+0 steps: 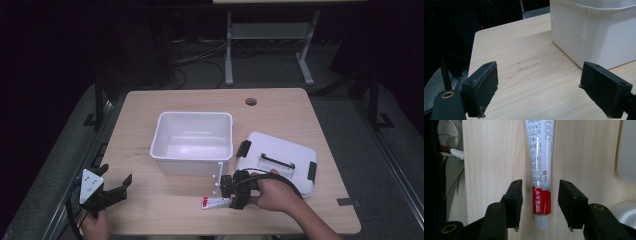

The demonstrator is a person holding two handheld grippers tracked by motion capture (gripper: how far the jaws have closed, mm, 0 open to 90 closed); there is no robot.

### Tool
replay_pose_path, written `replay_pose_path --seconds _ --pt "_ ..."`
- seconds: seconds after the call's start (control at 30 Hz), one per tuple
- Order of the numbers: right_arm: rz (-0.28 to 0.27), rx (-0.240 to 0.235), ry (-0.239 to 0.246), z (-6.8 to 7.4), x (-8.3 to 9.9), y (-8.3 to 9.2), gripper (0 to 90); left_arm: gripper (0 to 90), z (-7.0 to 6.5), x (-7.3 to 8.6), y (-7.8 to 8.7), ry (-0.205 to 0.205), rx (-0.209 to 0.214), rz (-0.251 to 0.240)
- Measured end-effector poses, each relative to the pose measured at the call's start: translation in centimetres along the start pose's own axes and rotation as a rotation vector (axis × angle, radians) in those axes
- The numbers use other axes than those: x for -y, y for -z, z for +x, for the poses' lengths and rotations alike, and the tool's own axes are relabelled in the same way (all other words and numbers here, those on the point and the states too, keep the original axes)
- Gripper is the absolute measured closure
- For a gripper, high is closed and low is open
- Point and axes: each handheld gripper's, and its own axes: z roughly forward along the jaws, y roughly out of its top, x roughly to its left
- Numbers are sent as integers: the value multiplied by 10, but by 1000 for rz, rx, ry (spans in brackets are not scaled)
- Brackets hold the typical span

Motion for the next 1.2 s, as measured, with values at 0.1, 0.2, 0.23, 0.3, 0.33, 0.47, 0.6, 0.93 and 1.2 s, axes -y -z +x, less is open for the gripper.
replay_pose_path --seconds 0.1,0.2,0.23,0.3,0.33,0.47,0.6,0.93,1.2 --pt "3 -2 4 -1 -1 -2 547 139 0 0 0 -1 0 2" --pt "5 -6 6 -2 -3 -4 558 139 0 0 0 -1 0 1" --pt "7 -8 3 -2 -4 -5 563 140 0 0 0 -2 0 2" --pt "9 -12 12 -2 -5 -7 583 139 0 0 0 0 0 1" --pt "12 -11 15 -2 -5 -8 587 140 0 0 0 2 0 -1" --pt "13 -10 19 -2 -7 -10 614 140 0 0 0 3 -1 -1" --pt "14 -10 27 -2 -9 -12 643 140 0 0 0 3 -1 -2" --pt "23 -4 41 -2 -11 -15 688 140 1 0 1 5 0 -1" --pt "23 -5 44 -2 -11 -16 692 140 1 0 0 7 1 -1"
